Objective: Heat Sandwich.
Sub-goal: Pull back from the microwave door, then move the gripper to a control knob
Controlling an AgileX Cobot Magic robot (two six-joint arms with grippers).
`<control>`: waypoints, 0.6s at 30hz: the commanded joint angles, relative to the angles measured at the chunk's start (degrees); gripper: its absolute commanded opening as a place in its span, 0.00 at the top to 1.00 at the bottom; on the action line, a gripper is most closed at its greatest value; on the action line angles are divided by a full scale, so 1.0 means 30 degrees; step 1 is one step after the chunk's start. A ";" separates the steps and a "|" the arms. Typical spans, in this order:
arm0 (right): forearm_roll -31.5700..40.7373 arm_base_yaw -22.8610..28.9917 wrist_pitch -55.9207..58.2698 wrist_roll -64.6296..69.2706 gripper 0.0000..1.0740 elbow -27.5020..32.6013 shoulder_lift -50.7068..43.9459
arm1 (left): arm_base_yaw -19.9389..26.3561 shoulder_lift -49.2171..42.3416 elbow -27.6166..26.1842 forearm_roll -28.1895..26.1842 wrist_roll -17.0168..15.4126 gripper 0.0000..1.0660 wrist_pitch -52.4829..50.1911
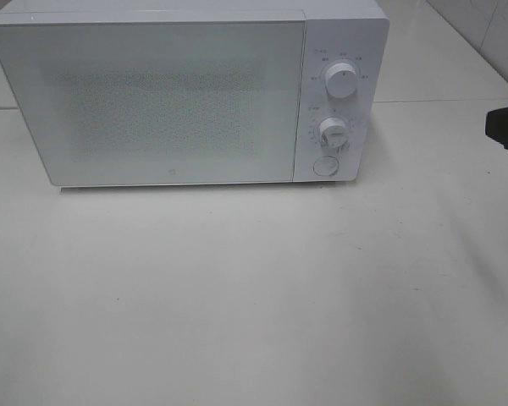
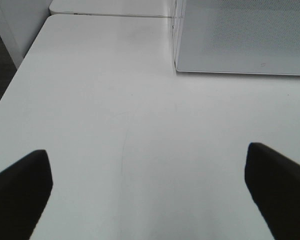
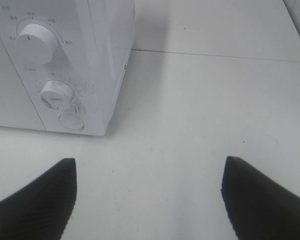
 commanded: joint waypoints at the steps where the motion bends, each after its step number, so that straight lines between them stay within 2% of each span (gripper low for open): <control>1: 0.0019 -0.0038 -0.1604 0.0286 0.29 0.0019 0.0783 | -0.0095 -0.0497 0.0057 -0.0115 0.0019 0.05 -0.0134; 6: 0.0019 0.0497 -0.3973 0.0306 0.29 0.0019 0.2521 | -0.0095 -0.0497 0.0057 -0.0115 0.0019 0.05 -0.0134; 9: 0.0019 0.1795 -0.5519 0.0267 0.29 0.0019 0.4049 | -0.0095 -0.0497 0.0057 -0.0115 0.0019 0.05 -0.0134; 13: 0.0172 0.2617 -0.7086 0.0210 0.29 0.0019 0.5195 | -0.0095 -0.0497 0.0057 -0.0115 0.0019 0.05 -0.0134; 16: 0.1757 0.3113 -0.8613 -0.0535 0.29 0.0019 0.6570 | -0.0095 -0.0497 0.0057 -0.0115 0.0019 0.05 -0.0134; 18: 0.4163 0.3591 -1.0046 -0.2120 0.29 0.0019 0.7678 | -0.0095 -0.0497 0.0057 -0.0115 0.0019 0.05 -0.0134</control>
